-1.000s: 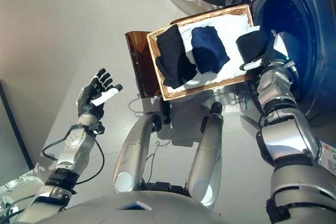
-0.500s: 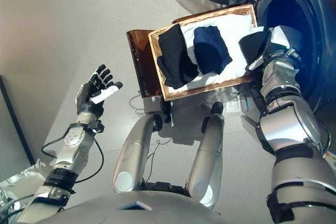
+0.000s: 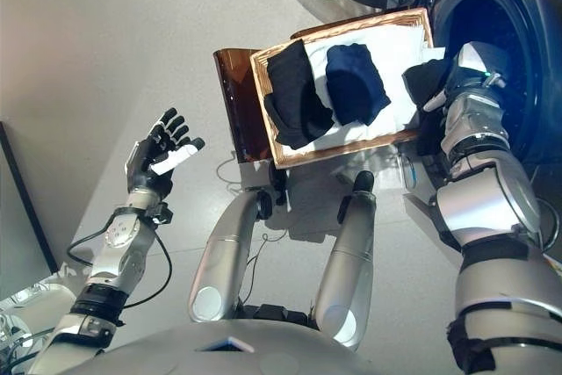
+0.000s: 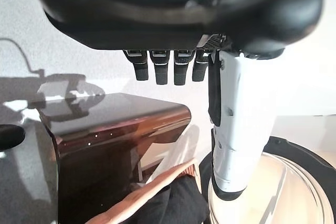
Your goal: Pick up the clothes and place them into the washing machine
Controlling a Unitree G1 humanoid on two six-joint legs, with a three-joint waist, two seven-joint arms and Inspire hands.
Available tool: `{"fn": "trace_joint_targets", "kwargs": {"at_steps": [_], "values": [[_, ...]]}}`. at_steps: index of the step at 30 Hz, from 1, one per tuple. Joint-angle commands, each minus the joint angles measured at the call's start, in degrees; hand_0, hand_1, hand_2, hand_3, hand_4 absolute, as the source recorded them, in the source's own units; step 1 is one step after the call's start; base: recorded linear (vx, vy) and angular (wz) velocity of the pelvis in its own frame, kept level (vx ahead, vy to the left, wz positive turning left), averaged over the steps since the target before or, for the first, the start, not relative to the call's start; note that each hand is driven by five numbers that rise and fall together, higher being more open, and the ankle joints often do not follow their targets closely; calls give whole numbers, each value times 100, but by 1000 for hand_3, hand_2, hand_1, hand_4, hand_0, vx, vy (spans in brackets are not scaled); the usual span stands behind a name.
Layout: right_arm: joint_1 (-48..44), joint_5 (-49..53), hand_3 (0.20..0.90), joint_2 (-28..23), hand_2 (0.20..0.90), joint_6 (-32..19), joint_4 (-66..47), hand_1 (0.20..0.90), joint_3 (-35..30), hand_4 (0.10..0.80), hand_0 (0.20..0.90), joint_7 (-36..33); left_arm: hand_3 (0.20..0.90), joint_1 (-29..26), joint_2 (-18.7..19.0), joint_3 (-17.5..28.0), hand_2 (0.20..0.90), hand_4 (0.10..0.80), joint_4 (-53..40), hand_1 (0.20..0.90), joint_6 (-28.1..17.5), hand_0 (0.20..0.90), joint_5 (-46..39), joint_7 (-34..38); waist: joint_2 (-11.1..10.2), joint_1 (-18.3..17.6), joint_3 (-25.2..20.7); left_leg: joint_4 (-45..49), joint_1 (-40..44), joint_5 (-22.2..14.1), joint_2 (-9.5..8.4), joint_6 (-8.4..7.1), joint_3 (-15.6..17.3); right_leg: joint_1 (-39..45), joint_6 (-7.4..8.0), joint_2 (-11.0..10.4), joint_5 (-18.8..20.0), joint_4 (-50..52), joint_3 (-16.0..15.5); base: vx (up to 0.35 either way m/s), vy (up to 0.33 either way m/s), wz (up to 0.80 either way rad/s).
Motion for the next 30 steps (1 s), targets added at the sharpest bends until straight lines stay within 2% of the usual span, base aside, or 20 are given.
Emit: {"fn": "trace_joint_targets", "kwargs": {"at_steps": [1,4,5,6,10,11,12,13,18,19,21,23,25,26,27,30], "values": [[-371,405,200,-343,200,90,69,200,-44,300,200,-384,900,162,284,500,900,800,-467,900,-287,900,123,93,-23,62,-358,-54,172,-384,1,-468,-279,-134,-350,113,379,-272,-69,0,0,0],[-198,2143,200,-264,200,-239,41,200,-1128,300,200,-767,900,111,253,520,900,800,-416,900,-305,900,123,163,-28,43,-366,-64,189,-398,5,-459,-279,-118,-351,132,379,-291,-72,0,0,0],[-195,2143,200,-265,200,-239,39,200,-1131,300,200,-767,900,111,255,518,900,800,-416,900,-305,900,123,163,-30,46,-366,-64,190,-398,6,-459,-278,-118,-351,132,379,-291,-70,0,0,0],[-78,3534,200,-138,200,-598,23,200,-1901,300,200,-903,900,80,263,492,900,800,-353,900,-317,900,156,209,-26,35,-369,-46,198,-431,11,-450,-280,-109,-358,147,344,-276,-66,0,0,0],[-43,5705,200,26,200,-1207,-54,200,-2857,300,200,-1098,900,98,339,400,900,800,-408,900,-376,900,138,305,-1,46,-382,-8,203,-484,17,-435,-280,-96,-362,157,273,-246,-71,-2,0,0],[0,6095,200,62,200,-1316,-92,200,-2997,300,200,-1122,900,104,369,379,900,800,-429,900,-387,900,135,336,-9,36,-354,-37,141,-321,13,-401,-248,-148,-390,143,434,-304,-79,-80,6,1],[46,6626,200,109,200,-1506,-172,200,-3262,300,200,-1238,900,109,371,342,900,800,-440,900,-409,900,115,385,1,29,-350,-32,149,-331,16,-401,-243,-151,-390,146,418,-284,-73,0,0,0],[103,6894,200,150,200,-1603,-215,200,-3377,300,200,-1247,900,103,389,315,900,800,-446,900,-426,900,94,429,4,44,-382,-8,216,-485,21,-433,-271,-107,-360,156,254,-221,-57,116,2,0],[280,8530,200,447,200,-2374,-638,200,-4254,300,200,-1520,900,54,350,145,900,800,-445,900,-498,900,-17,648,83,35,-371,58,229,-524,7,-435,-267,-107,-359,151,194,-130,-37,7,2,0],[304,8906,200,497,200,-2543,-728,200,-4459,300,200,-1510,900,47,318,106,900,800,-435,900,-494,900,-52,675,104,12,-335,64,173,-405,8,-412,-236,-155,-385,136,310,-144,-41,-71,10,0],[385,9592,200,706,200,-2906,-969,200,-4839,300,200,-1548,900,31,258,35,900,800,-396,900,-469,900,-132,746,132,11,-369,94,234,-543,-2,-441,-260,-111,-365,147,157,-73,-18,0,0,0],[483,10231,200,867,200,-3263,-1187,200,-5250,300,200,-1531,900,35,202,-66,900,800,-338,900,-417,900,-231,771,158,-25,-343,105,196,-445,-6,-422,-236,-133,-390,137,246,-85,-34,-34,3,0],[520,10732,200,945,200,-3514,-1257,200,-5562,300,200,-1575,900,8,174,-170,900,800,-274,900,-364,900,-335,784,186,-22,-380,108,260,-561,-12,-443,-270,-71,-366,152,117,-57,-11,55,1,-1],[522,10867,200,955,200,-3594,-1312,200,-5639,300,200,-1593,900,11,160,-207,900,800,-280,900,-355,900,-372,766,201,-44,-345,118,206,-460,-10,-424,-238,-113,-388,143,221,-81,-15,103,7,-3],[556,10999,200,978,200,-3701,-1388,200,-5741,300,200,-1618,900,10,151,-227,900,800,-284,900,-332,900,-416,750,216,-41,-380,118,255,-562,-15,-442,-263,-76,-364,155,111,-54,8,-75,13,0],[607,11310,200,955,200,-3983,-1542,200,-6006,300,200,-1692,900,71,128,-294,900,800,-254,900,-277,900,-517,714,268,-79,-362,109,217,-470,-27,-429,-221,-143,-383,147,194,-48,37,-25,4,0]]}}
